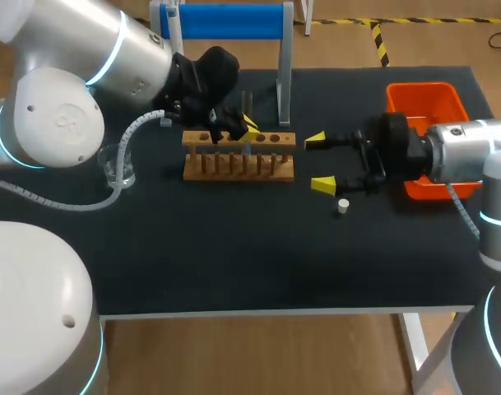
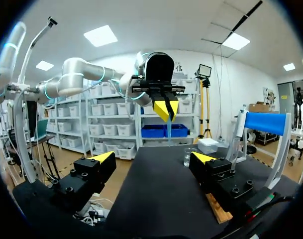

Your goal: Invert the test tube, pick up the pipette, mount the tip to pipette, aspirate from beaker and dispense into the tube, eject the tip, return the pipette, and cap with the stopper.

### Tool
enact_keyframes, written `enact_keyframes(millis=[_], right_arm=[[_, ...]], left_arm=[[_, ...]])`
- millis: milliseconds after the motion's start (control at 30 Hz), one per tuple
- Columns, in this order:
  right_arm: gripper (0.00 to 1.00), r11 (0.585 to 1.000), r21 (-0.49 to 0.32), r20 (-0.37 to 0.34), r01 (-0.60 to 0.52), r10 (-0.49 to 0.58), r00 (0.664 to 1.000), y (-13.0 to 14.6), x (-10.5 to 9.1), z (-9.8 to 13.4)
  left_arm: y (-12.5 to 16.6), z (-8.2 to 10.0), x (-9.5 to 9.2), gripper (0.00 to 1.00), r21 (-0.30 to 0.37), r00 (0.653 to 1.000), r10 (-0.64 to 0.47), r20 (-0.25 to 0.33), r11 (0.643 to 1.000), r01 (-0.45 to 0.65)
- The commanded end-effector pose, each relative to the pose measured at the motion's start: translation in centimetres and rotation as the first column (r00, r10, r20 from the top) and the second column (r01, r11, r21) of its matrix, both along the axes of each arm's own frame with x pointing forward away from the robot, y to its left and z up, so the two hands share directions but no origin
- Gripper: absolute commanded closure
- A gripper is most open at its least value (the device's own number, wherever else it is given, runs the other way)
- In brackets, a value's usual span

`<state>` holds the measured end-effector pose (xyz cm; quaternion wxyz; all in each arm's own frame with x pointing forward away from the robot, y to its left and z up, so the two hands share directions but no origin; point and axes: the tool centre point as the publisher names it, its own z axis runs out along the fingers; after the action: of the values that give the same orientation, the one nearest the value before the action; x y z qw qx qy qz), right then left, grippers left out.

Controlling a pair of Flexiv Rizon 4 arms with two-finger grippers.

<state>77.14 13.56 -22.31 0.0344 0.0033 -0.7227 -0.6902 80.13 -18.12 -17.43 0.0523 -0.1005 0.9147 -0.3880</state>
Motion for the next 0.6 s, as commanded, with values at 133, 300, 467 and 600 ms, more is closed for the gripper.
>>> enact_keyframes(millis=[133,300,467,600], right_arm=[[0.00,1.000,-0.010,-0.003,-0.015,0.015,1.000,2.3,0.8,-0.2],[0.00,1.000,-0.020,0.026,-0.006,0.007,1.000,3.6,0.9,-0.1],[0.00,1.000,-0.019,0.041,0.000,0.001,0.999,4.7,1.2,0.0],[0.00,1.000,-0.014,0.043,0.002,-0.001,0.999,5.3,1.4,0.0]], left_arm=[[0.0,0.1,0.1,1.00,0.004,1.000,0.000,-0.003,1.000,0.000],[0.0,0.1,0.1,1.00,0.004,1.000,0.000,-0.003,1.000,0.000],[0.0,0.1,0.1,1.00,0.004,1.000,0.000,-0.003,1.000,0.000],[0.0,0.1,0.1,1.00,0.004,1.000,0.000,-0.003,1.000,0.000]])
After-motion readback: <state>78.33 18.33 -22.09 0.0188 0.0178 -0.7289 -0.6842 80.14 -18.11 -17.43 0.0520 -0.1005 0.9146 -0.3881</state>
